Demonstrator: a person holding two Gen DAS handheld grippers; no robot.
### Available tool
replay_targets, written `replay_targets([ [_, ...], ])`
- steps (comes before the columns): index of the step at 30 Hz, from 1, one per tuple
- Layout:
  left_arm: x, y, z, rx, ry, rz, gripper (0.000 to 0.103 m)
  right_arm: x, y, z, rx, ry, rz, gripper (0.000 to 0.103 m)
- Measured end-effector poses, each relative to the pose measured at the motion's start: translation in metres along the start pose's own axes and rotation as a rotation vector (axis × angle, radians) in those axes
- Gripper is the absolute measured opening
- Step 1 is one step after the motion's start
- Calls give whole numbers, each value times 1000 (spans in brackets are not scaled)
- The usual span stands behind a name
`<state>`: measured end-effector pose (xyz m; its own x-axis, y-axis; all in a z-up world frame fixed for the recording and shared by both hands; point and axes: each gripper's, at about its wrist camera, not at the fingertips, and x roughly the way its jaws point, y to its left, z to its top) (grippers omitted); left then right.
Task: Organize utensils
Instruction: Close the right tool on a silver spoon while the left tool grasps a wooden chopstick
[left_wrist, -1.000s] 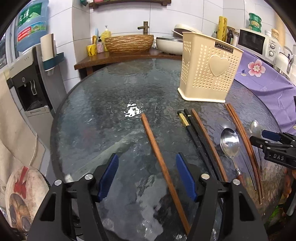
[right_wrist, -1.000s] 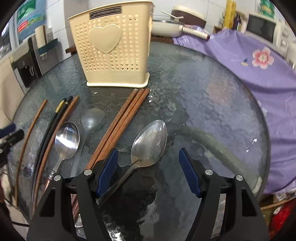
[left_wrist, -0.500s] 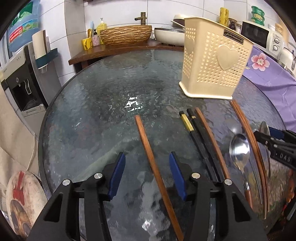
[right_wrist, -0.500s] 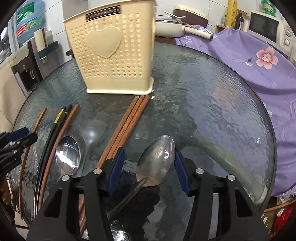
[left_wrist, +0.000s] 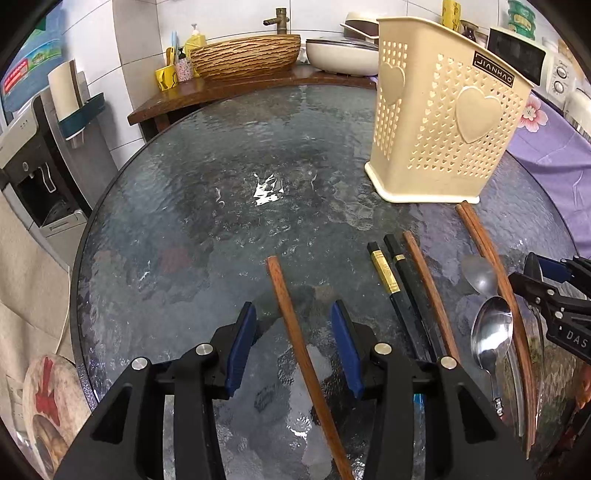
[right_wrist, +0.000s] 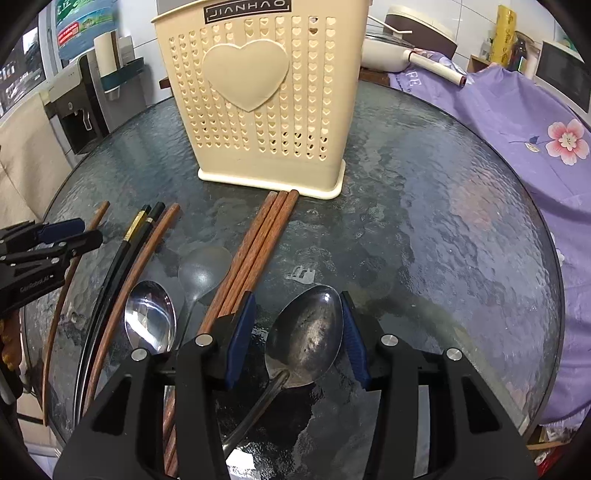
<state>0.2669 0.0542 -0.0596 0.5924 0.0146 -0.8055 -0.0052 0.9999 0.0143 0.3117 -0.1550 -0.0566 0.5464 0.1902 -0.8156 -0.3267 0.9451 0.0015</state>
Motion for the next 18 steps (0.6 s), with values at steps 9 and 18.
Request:
replay_targets([
  [9,-1,-6,1,-4,5,11,34,-4,-1,-10,35,-15,-20,46],
  [18,-2,-10,-1,-7,-2,15,19,-3,5,-7,9,-39,-17,35],
])
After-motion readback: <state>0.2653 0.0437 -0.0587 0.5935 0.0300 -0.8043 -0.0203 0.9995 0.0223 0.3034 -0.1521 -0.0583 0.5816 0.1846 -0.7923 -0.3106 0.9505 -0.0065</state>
